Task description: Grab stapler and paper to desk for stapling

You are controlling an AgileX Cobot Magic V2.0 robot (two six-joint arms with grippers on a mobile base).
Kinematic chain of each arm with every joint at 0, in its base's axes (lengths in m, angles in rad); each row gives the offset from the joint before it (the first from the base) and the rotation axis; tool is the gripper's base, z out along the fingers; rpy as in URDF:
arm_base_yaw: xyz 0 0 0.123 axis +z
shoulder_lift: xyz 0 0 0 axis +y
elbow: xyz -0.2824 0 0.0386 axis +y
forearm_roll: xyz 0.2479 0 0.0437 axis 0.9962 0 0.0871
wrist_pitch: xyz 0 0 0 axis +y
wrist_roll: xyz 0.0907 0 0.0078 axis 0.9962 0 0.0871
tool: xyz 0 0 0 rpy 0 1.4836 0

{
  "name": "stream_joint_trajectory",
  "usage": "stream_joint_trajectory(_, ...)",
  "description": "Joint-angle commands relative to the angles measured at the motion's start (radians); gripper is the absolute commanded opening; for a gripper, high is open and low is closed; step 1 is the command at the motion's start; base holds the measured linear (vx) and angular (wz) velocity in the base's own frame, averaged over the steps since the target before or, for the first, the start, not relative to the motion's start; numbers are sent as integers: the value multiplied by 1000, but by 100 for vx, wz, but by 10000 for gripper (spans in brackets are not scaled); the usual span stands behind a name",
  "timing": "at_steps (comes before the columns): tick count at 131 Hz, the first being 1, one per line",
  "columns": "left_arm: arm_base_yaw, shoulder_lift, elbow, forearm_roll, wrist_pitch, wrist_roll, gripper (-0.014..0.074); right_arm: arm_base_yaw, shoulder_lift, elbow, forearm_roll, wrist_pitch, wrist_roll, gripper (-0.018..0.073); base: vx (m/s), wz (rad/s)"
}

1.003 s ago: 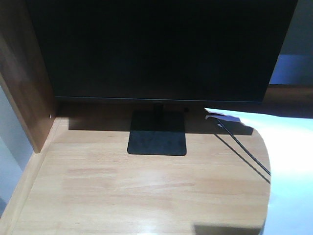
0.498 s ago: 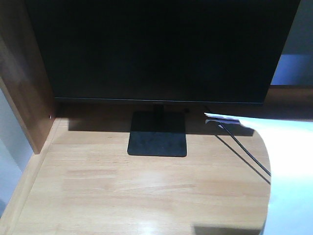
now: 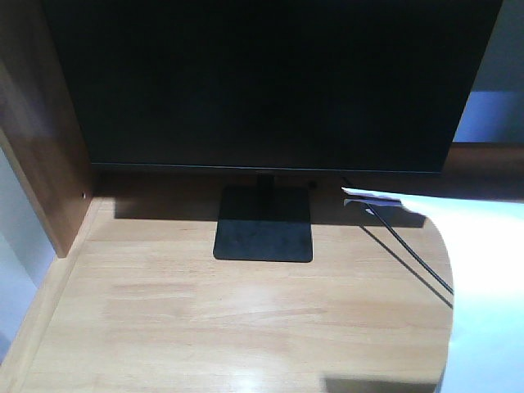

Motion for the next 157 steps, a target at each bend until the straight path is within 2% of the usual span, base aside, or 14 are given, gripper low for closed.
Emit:
stream_joint_trajectory(1, -1, 19, -25, -14, -115, -1, -6, -7, 14, -24, 14, -34, -7, -6, 0, 0)
stream_joint_trajectory(36, -1, 19, -25, -20, -95, -3, -6, -7, 14, -24, 14, -34, -7, -6, 0, 0)
stream_joint_trajectory(64, -1, 35, -18, -29, -132, -2, -6, -7, 14, -24, 14, -34, -7, -6, 0, 0)
stream_joint_trajectory(86, -1, 114, -18, -13, -183, 20, -6, -7, 14, -24, 14, -34, -7, -6, 0, 0)
stream_joint_trajectory(112, -1, 292, -18, -22, -263, 58, -6, -7, 14, -24, 14, -34, -7, -6, 0, 0)
stream_joint_trajectory(134, -1, 477, -18, -72, -373, 177, -6, -7, 14, -24, 14, -34, -7, -6, 0, 0)
stream_joint_trajectory(140, -1, 523, -18, -107, -405, 213, -6, -7, 14, -24, 14, -34, -7, -6, 0, 0)
stream_joint_trajectory(157, -1, 654, -18, -262, -477, 396, -6, -7, 14, -24, 14, -34, -7, -6, 0, 0)
